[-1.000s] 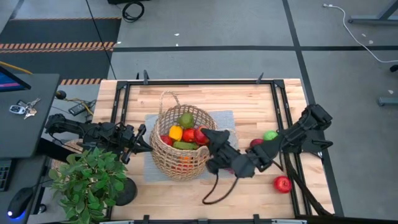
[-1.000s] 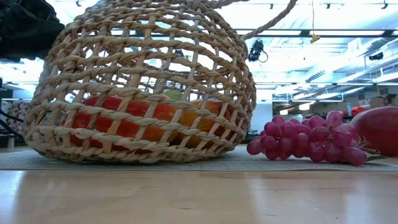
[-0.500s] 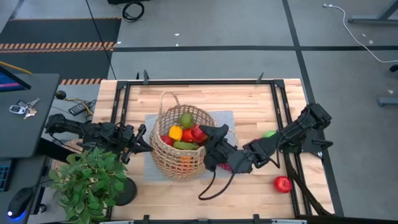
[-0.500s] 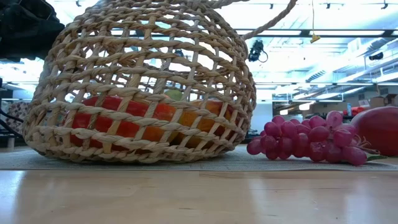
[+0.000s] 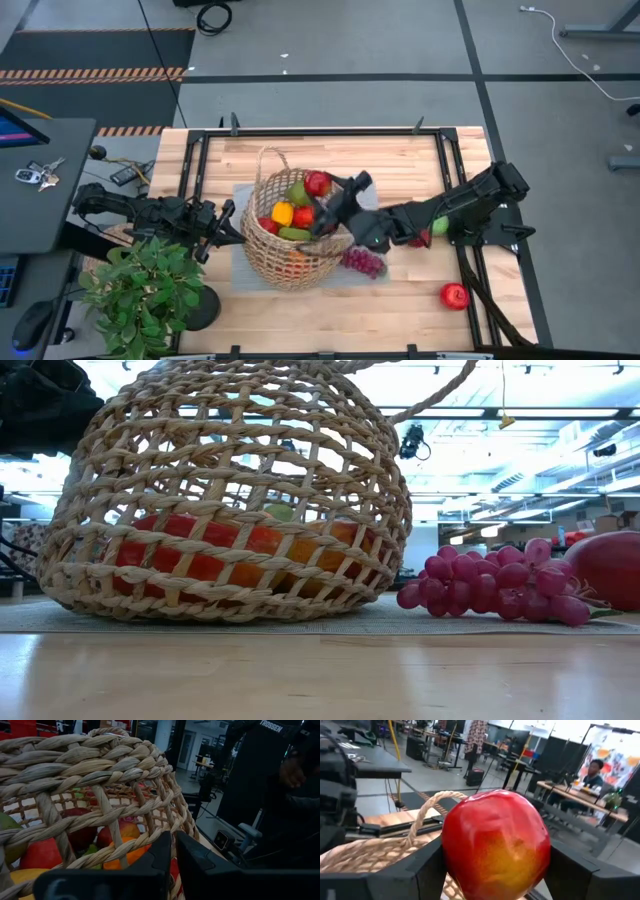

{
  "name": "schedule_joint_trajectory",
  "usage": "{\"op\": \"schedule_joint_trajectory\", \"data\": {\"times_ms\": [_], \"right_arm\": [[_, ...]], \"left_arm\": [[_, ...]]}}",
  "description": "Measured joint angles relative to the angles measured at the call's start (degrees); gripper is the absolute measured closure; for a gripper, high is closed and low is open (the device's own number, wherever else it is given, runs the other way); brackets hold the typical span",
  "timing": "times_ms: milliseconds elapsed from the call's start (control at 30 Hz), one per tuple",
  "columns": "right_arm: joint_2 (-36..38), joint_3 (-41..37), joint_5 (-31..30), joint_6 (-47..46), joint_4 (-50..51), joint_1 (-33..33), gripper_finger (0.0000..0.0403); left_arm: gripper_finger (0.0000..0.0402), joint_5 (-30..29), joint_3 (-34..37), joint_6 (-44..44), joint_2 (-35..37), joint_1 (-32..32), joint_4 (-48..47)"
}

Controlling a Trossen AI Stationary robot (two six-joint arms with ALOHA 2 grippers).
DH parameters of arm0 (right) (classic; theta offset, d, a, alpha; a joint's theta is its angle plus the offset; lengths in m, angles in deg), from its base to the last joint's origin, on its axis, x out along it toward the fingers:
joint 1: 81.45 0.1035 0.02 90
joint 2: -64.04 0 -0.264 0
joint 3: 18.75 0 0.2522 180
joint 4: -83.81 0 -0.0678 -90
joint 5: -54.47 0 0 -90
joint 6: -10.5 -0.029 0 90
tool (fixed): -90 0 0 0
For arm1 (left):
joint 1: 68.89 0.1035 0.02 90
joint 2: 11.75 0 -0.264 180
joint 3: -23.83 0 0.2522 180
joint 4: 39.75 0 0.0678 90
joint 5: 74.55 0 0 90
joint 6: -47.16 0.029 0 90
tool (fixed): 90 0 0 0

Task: Build produce basket
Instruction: Put the left red apple into the basket

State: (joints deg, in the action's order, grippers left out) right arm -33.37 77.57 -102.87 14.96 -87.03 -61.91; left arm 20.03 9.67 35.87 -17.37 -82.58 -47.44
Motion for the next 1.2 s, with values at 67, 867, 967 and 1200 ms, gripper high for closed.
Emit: {"op": "schedule_joint_trajectory", "data": {"times_ms": [67, 867, 967, 1200], "right_arm": [[0.0, 0.0, 2.6, -1.4, 0.1, -1.6, 0.0123], [0.0, 0.0, 62.9, -25.9, 14.0, -18.6, 0.0123], [0.0, 0.0, 63.0, -21.3, 17.1, -18.4, 0.0123], [0.0, -2.6, 62.7, -16.1, 21.8, -18.2, 0.0123]], "left_arm": [[0.0368, 0.0, 0.0, 0.0, 0.0, 0.0, 0.0], [0.0371, 0.0, 0.0, 0.0, 0.0, 0.0, 0.0], [0.0367, 0.0, 0.0, 0.0, 0.0, 0.0, 0.0], [0.0371, 0.0, 0.0, 0.0, 0.0, 0.0, 0.0]]}}
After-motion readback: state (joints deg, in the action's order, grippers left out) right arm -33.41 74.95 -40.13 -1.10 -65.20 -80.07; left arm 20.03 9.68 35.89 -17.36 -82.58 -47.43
